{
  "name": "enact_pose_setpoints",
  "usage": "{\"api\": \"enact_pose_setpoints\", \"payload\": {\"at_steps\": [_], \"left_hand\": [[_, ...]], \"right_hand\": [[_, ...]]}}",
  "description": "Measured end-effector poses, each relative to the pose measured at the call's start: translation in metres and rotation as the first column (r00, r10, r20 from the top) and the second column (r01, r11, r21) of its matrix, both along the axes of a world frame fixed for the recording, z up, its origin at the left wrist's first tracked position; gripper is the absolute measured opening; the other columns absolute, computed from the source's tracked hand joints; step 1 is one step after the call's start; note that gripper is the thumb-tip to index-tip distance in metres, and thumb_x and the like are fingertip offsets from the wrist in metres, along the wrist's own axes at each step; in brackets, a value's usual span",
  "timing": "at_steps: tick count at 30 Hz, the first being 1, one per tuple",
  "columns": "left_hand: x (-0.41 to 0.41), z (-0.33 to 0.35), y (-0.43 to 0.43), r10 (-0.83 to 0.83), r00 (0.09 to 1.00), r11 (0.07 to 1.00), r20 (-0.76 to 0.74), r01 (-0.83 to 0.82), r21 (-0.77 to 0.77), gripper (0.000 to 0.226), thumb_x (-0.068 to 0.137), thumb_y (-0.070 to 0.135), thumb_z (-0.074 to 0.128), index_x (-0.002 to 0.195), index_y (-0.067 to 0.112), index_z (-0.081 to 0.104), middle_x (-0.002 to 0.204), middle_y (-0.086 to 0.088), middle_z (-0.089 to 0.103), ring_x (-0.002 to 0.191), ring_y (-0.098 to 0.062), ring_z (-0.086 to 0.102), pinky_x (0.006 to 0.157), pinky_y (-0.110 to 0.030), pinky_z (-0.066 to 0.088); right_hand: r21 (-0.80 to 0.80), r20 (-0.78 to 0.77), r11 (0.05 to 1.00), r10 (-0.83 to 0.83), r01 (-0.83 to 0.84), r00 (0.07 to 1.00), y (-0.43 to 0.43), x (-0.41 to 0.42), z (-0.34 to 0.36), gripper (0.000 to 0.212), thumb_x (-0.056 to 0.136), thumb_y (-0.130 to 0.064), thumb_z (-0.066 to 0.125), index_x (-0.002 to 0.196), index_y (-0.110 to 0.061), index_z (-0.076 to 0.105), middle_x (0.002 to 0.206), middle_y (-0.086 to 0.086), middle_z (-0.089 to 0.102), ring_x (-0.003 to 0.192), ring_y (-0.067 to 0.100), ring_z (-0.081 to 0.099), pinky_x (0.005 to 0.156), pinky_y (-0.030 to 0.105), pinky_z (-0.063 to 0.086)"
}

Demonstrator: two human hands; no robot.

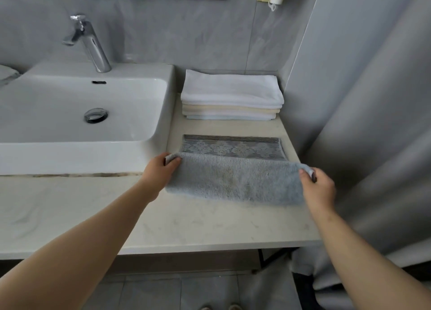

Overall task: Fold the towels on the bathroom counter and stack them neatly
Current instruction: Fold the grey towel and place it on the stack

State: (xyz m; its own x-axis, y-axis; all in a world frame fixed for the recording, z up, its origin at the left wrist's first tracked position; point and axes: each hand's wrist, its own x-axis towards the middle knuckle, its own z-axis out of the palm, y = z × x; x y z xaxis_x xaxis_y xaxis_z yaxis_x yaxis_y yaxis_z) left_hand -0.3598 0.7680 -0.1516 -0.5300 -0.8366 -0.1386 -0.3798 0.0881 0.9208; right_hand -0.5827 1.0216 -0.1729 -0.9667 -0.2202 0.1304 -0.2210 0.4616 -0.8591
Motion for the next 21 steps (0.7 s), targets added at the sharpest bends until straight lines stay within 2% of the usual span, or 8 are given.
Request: {"api": "enact_pose_setpoints", "payload": {"at_steps": [2,5,9,12,15,19,21], "left_hand": [[-0.008,0.002,-0.005,0.026,1.000,0.999,0.003,-0.026,-0.024,0.012,0.094,0.022,0.055,0.097,0.012,0.060,0.086,-0.004,0.058,0.084,-0.021,0.050,0.069,-0.028,0.039],[-0.022,0.000,-0.011,0.058,0.998,0.997,0.002,-0.057,-0.047,0.009,0.093,0.023,0.056,0.097,0.016,0.059,0.085,-0.002,0.058,0.086,-0.021,0.052,0.069,-0.028,0.041],[-0.044,-0.004,-0.027,0.115,0.993,0.990,0.021,-0.113,-0.079,0.011,0.092,0.022,0.056,0.092,0.013,0.061,0.086,-0.008,0.060,0.082,-0.023,0.052,0.072,-0.031,0.042],[-0.061,-0.009,-0.042,0.148,0.986,0.988,0.072,-0.146,-0.042,0.018,0.094,0.026,0.053,0.090,0.010,0.062,0.083,-0.009,0.059,0.081,-0.024,0.053,0.073,-0.032,0.042],[-0.076,-0.014,-0.056,0.162,0.979,0.986,0.123,-0.165,0.014,0.023,0.095,0.031,0.051,0.095,0.010,0.062,0.085,-0.009,0.059,0.085,-0.026,0.053,0.074,-0.032,0.041],[-0.099,-0.021,-0.071,0.179,0.973,0.982,0.146,-0.185,0.030,0.024,0.096,0.031,0.049,0.096,0.010,0.059,0.080,-0.007,0.055,0.082,-0.024,0.052,0.071,-0.031,0.040],[-0.109,-0.023,-0.078,0.186,0.972,0.981,0.146,-0.192,0.031,0.021,0.096,0.031,0.049,0.097,0.012,0.058,0.083,-0.008,0.055,0.084,-0.025,0.052,0.072,-0.031,0.041]], "right_hand": [[-0.011,0.007,1.000,-0.004,0.004,1.000,-0.006,-0.003,0.005,0.045,0.091,-0.015,0.058,0.056,-0.015,0.029,0.053,0.000,0.031,0.059,0.019,0.030,0.056,0.033,0.025],[-0.003,0.018,1.000,-0.015,0.015,1.000,-0.015,-0.011,0.007,0.049,0.092,-0.015,0.057,0.055,-0.018,0.026,0.052,-0.001,0.029,0.054,0.015,0.026,0.051,0.031,0.024],[-0.012,0.067,1.000,-0.023,0.024,0.997,-0.030,-0.031,0.004,0.042,0.092,-0.015,0.055,0.056,-0.017,0.034,0.055,-0.004,0.036,0.061,0.018,0.034,0.058,0.032,0.027],[-0.036,0.108,0.999,-0.012,0.016,0.994,-0.044,-0.051,0.001,0.027,0.093,-0.015,0.054,0.068,-0.006,0.048,0.060,0.001,0.041,0.069,0.019,0.038,0.062,0.029,0.029],[-0.059,0.140,0.998,0.015,-0.007,0.990,-0.058,-0.071,-0.001,0.023,0.094,-0.017,0.053,0.077,0.000,0.054,0.068,0.006,0.047,0.071,0.019,0.041,0.064,0.028,0.031],[-0.077,0.197,0.996,0.061,-0.046,0.979,-0.077,-0.099,-0.008,0.027,0.094,-0.019,0.053,0.075,0.000,0.051,0.065,0.005,0.044,0.069,0.019,0.040,0.063,0.028,0.031],[-0.086,0.216,0.994,0.081,-0.064,0.973,-0.087,-0.110,-0.013,0.032,0.094,-0.018,0.053,0.078,0.009,0.049,0.067,0.009,0.042,0.068,0.020,0.038,0.063,0.028,0.030]]}}
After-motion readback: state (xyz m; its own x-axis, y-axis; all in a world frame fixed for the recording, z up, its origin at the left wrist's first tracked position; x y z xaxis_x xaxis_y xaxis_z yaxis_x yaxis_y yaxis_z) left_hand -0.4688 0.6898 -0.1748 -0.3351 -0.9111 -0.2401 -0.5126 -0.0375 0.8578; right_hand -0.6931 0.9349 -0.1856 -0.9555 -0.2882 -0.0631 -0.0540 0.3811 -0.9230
